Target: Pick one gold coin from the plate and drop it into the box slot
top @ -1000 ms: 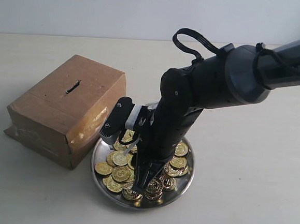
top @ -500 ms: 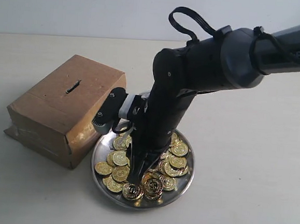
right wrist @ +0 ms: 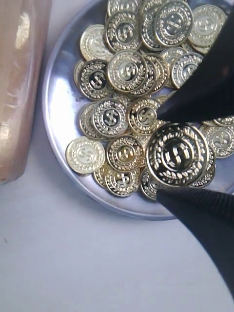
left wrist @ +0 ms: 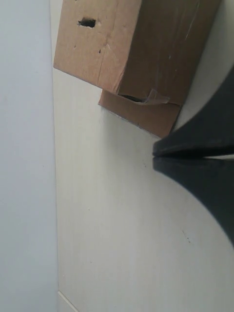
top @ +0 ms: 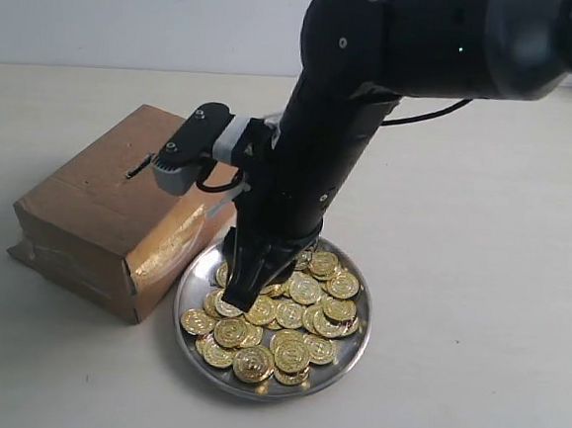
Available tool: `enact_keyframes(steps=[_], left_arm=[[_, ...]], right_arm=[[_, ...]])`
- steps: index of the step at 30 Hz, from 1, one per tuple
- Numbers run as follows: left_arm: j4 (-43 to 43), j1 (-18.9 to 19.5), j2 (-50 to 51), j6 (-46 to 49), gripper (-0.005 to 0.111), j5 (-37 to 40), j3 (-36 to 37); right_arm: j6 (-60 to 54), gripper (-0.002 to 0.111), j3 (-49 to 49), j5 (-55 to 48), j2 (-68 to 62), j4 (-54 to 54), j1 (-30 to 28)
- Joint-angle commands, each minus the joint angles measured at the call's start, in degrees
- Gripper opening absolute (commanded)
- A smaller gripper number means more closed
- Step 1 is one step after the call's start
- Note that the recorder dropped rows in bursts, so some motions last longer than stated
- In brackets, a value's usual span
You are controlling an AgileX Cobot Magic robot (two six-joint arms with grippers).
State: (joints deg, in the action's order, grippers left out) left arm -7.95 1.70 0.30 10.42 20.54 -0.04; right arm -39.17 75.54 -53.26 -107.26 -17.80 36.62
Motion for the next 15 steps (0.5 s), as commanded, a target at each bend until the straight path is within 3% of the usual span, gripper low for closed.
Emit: enact_keyframes(steps=[1,3,7,9,12,15], left_arm=[[0.26,0.00,-0.30,-0.12,0.000,-0.73,0.04],[2.33,0.00,-0.30,1.44,0.000,-2.51,0.04],[-21.99,0.00,-0.30,-0.46,0.000,-6.30,0.04],[-27.08,0.00,-0.30,-0.46,0.000,-7.03,0.04],[-44.46,0.00,-0.30,-5.65,0.000,-15.82,0.04],[-46.70,0.00,-0.30,-5.42,0.000,-11.98,-1.19]], right_arm=[[0.13,0.026,0.31,-2.49,2.69,-0.83,-0.03],[0.13,0.026,0.31,-2.84,3.92,-2.26,-0.03],[0.13,0.026,0.31,-2.79,4.65,-3.28,-0.03],[0.13,0.026,0.31,-2.79,4.65,-3.28,-0.03],[0.13,0.026,0.31,-2.79,4.65,-3.28,-0.03],[-0.29,0.026,0.31,-2.55,4.65,-3.28,-0.03]])
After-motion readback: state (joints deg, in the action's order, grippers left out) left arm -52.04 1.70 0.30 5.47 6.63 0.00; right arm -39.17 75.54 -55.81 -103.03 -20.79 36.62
